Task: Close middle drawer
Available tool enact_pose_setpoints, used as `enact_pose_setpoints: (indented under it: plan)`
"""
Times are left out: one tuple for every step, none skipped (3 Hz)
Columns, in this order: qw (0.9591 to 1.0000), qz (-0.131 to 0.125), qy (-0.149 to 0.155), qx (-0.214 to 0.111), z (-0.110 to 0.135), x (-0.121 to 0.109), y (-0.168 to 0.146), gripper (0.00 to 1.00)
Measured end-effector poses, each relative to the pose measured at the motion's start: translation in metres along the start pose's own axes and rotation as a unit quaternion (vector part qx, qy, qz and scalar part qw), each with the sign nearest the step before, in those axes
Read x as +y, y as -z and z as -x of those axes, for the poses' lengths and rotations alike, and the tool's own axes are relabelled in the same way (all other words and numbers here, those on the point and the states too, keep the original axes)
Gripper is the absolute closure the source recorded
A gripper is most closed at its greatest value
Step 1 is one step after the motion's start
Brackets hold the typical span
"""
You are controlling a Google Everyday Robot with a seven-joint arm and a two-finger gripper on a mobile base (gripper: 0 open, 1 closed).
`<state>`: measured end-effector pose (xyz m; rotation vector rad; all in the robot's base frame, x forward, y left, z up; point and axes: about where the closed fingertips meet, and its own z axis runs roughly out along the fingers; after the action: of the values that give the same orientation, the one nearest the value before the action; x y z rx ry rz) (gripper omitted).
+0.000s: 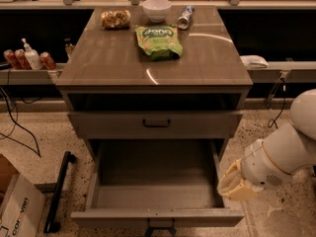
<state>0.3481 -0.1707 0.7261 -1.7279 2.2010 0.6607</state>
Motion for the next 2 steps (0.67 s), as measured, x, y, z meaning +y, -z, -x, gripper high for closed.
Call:
enact_pose_setpoints:
  plan:
    - [1.0000,0.007,0.007,0.002,-0.006,0.000,-0.026,1.00]
    - [0.9997,0.011,0.019,-0.005,-0.019,-0.001,-0.065,1.00]
